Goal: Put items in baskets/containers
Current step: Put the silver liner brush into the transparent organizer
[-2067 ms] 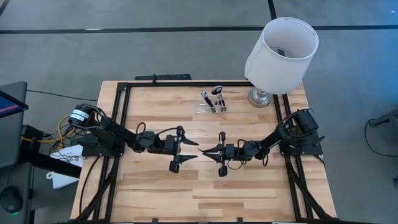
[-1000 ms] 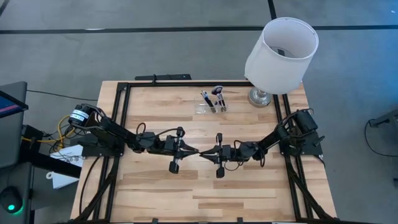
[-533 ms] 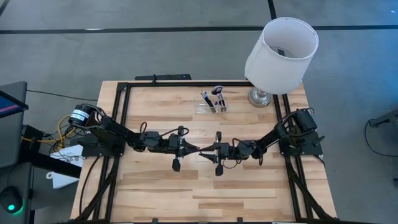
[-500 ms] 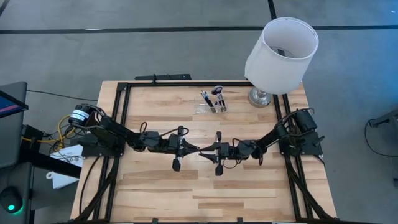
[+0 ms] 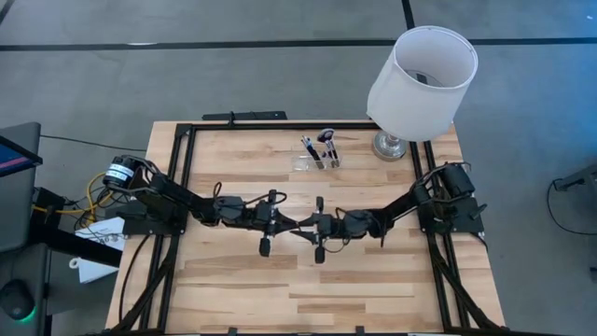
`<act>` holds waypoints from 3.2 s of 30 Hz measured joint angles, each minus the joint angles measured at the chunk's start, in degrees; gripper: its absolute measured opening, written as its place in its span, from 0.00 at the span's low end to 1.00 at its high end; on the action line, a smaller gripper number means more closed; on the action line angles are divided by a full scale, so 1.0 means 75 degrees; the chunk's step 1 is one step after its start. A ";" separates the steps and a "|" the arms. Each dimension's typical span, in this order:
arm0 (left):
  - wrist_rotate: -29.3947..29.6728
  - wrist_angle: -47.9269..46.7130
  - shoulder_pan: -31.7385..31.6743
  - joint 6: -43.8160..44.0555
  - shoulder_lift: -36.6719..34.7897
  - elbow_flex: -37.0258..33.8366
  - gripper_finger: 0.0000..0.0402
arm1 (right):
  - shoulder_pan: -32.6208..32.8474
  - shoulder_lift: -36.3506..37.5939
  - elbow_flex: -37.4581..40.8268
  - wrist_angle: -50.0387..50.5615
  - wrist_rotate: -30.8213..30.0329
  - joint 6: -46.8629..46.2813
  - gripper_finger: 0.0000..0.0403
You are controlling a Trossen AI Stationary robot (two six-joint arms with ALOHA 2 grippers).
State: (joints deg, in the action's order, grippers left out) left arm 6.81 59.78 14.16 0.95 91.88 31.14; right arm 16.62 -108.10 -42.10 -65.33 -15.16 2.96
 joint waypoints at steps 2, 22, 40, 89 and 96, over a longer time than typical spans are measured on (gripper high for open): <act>0.0002 -0.0065 0.0016 0.0000 0.0000 -0.0002 0.03 | 0.0001 0.0006 -0.0140 0.0555 0.0004 0.0000 0.16; -0.0828 -0.0915 -0.0063 0.0129 -0.0015 0.0020 0.03 | 0.0137 0.0057 -0.0293 0.1096 0.0035 -0.0040 0.04; -0.0426 -0.1139 0.0008 0.0090 -0.0119 -0.0006 0.19 | 0.0134 0.0065 -0.0278 0.1135 -0.0023 -0.0198 0.01; 0.5553 -0.0754 0.2178 0.4546 -0.0543 -0.1959 0.25 | -0.4795 0.2086 0.1837 -0.0016 0.2312 0.0383 0.03; 0.5555 -0.0711 0.2173 0.4399 -0.0105 -0.1450 0.25 | -0.5264 0.1338 0.0984 0.0048 0.3114 0.0196 0.01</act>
State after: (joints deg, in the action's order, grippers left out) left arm 48.47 54.44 30.46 33.94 91.09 20.26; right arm -22.86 -98.07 -34.72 -64.97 8.19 4.43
